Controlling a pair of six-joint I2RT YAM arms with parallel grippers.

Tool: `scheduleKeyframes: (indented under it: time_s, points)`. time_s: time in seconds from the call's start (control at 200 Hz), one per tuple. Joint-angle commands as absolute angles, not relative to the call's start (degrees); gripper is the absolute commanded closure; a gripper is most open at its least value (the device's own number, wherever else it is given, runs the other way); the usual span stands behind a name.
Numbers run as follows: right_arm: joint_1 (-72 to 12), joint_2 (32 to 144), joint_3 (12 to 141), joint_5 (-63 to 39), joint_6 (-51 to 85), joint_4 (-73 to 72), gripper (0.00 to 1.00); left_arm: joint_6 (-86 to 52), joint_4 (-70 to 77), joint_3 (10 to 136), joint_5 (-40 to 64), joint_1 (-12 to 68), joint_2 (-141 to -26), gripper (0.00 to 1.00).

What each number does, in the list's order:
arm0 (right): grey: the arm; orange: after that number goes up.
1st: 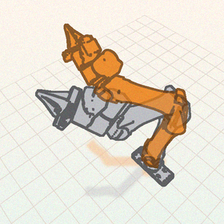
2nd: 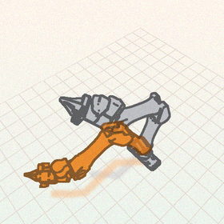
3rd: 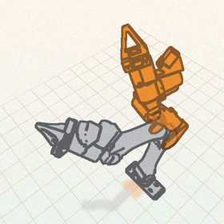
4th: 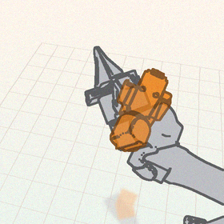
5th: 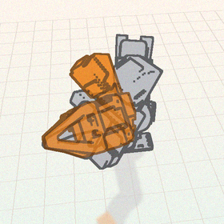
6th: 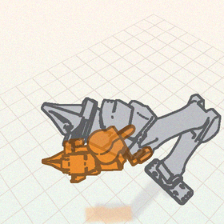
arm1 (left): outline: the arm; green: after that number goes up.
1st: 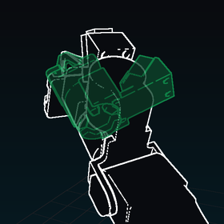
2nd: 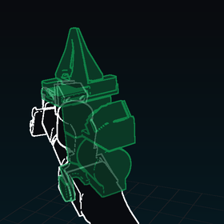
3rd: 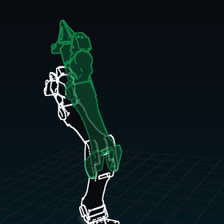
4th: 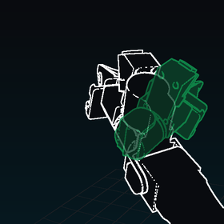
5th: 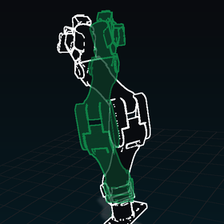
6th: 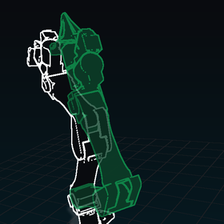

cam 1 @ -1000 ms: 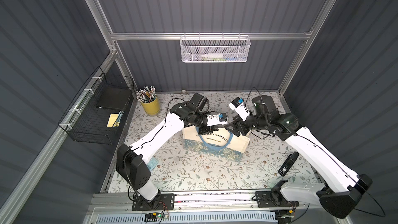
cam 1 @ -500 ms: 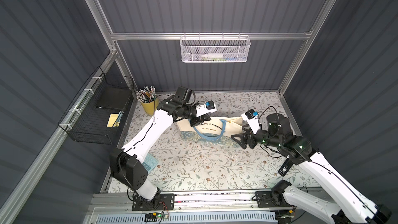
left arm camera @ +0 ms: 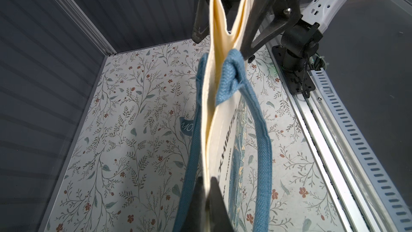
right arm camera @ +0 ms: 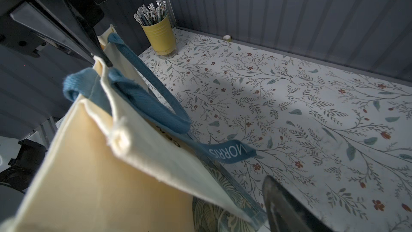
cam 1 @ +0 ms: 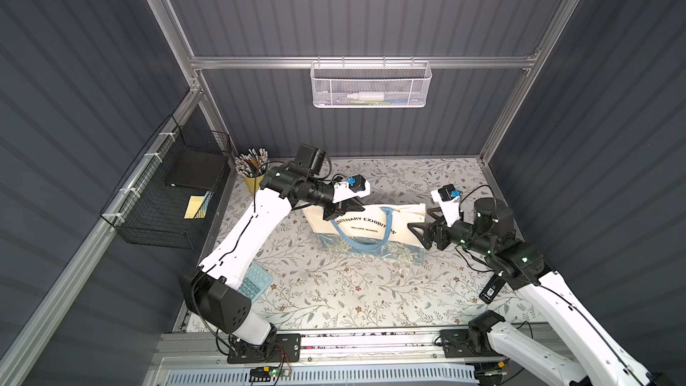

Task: Put away the canvas bag
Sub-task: Press the canvas bag.

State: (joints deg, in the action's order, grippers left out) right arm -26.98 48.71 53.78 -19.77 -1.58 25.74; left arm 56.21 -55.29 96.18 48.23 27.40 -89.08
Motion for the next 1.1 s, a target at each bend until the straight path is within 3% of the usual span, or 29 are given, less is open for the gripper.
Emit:
scheduleKeyframes:
  time_s: [0.0,0.245,0.36,0.52,0.58,0.68,0.725,0.915,0.996,1.096]
  points:
    - [-26.5,49.1,55.0,-23.3,-4.5,24.9,0.11,58.9,-58.8,96.9,52.8,27.5,-87.8,1.0]
    - [-25.7,50.7,55.9,-31.8,-9.7,25.9,0.12,60.0,-60.3,98.0,53.4,27.4,-88.8,1.0]
    - [-25.4,52.0,56.5,-37.8,-10.2,25.9,0.2,59.9,-59.9,98.2,53.5,27.4,-89.1,1.0]
    - [-25.4,53.5,55.7,-44.9,-9.5,27.4,0.44,59.8,-58.6,98.4,52.1,27.4,-89.4,1.0]
    - [-25.4,52.8,54.8,-44.7,-9.5,28.3,0.68,59.8,-58.0,98.3,51.5,27.4,-89.4,1.0]
    - [-25.4,49.4,52.2,-43.3,-7.2,27.1,0.84,59.4,-56.5,97.7,50.5,27.4,-89.2,1.0]
    - [-25.4,48.0,51.2,-42.1,-5.9,26.2,1.0,59.0,-55.8,97.3,50.3,27.4,-89.1,1.0]
    - [-25.4,48.2,52.3,-40.4,-4.9,26.0,1.0,55.1,-50.9,95.5,49.4,27.4,-87.7,1.0]
    - [-25.4,50.1,54.6,-41.3,-6.0,26.4,1.0,52.2,-49.8,95.8,51.6,27.5,-87.6,0.7]
    - [-25.4,52.8,57.9,-41.9,-7.4,26.7,1.0,50.9,-50.9,97.4,52.4,30.2,-88.5,0.62]
